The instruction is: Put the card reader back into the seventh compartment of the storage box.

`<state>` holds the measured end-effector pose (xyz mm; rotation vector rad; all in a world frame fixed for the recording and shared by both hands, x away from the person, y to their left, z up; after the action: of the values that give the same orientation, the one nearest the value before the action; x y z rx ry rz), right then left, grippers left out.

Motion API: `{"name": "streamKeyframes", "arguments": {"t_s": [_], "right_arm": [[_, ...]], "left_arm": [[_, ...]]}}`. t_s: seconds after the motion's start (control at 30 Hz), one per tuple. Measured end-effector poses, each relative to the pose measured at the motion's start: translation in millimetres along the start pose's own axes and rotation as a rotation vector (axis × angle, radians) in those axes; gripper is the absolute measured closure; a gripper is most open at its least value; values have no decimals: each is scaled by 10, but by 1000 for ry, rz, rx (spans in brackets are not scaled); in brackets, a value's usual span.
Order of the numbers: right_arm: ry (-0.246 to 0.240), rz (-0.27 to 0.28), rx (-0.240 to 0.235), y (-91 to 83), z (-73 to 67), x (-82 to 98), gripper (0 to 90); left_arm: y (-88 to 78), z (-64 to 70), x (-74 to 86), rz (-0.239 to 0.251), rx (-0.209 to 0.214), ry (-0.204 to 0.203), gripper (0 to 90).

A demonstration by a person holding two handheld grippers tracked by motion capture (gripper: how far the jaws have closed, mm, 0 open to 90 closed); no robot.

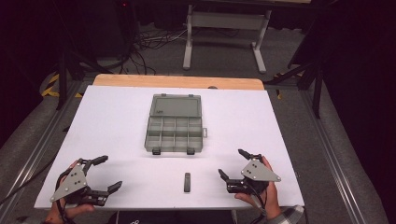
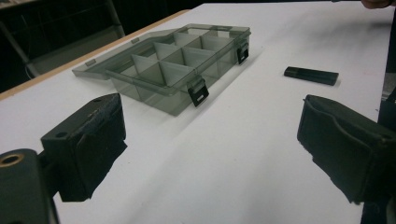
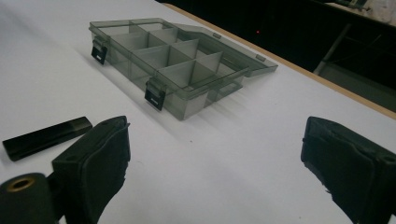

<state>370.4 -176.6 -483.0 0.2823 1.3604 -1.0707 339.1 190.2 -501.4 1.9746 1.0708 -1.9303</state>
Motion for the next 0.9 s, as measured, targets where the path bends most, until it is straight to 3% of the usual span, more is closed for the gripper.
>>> {"name": "streamKeyframes", "arguments": {"t_s": [0.27,0.53,0.9], "right_arm": [[-26,-44,-61,31,-49,50,120],[-47,-47,-100,32,-65,-63,126],[-84,-99,-178,109,-131,-165,115]], "left_arm": [[16,25,32,-25,15,11,83],[4,6,38,-23,14,11,79],[23,19,53,-32,21,8,76]]}}
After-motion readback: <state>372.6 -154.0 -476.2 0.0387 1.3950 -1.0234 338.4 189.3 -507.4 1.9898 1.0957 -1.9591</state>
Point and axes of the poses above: each handheld gripper's, and its own axes: y roughly forward along the jaws, x roughly out of its underside, z roughly to its right, the point moved 10 cm from there along y, roughly forward along the jaws, and after that the axes turned 3 degrees about -z, right-handed, at the moved point
